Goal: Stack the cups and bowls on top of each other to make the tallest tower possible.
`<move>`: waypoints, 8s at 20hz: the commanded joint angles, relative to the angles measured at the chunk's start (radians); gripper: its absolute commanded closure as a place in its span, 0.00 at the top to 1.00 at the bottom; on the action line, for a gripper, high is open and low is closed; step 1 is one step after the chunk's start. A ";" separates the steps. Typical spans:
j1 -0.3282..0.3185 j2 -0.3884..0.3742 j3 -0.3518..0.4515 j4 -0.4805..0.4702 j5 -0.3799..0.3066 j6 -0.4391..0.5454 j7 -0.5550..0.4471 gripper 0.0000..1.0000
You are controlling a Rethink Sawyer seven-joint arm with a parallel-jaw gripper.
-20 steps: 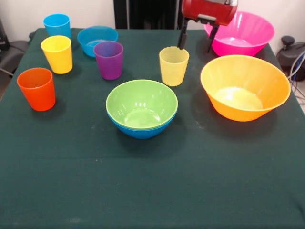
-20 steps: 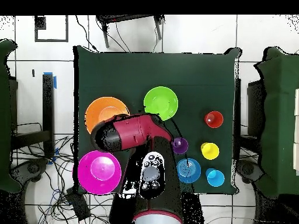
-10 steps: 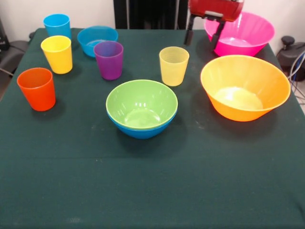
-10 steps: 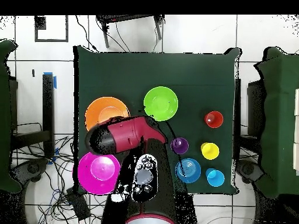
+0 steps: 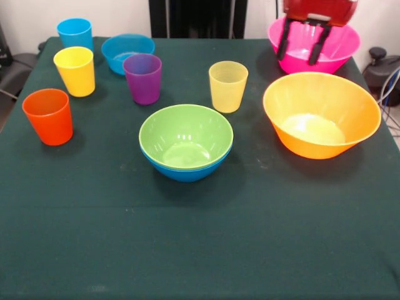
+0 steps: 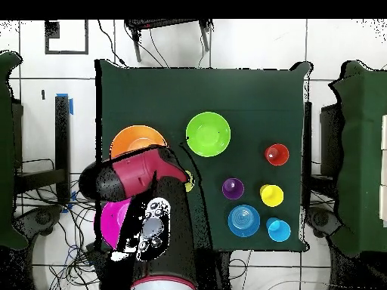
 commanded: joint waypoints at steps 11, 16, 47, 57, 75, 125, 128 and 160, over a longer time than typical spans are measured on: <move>-0.112 0.163 0.162 -0.001 0.008 -0.136 0.016 1.00; -0.168 0.165 0.191 0.017 -0.014 -0.164 -0.021 1.00; -0.278 0.130 0.246 0.007 -0.085 -0.108 -0.085 1.00; -0.271 0.158 0.254 -0.006 -0.075 -0.114 -0.074 1.00; -0.252 0.266 0.246 -0.125 -0.098 -0.101 -0.098 1.00; -0.416 0.171 0.391 -0.104 -0.007 0.049 -0.156 0.00; -0.430 0.107 0.401 -0.105 -0.001 0.124 -0.178 0.00; -0.647 0.042 0.622 -0.077 0.006 0.277 -0.260 0.00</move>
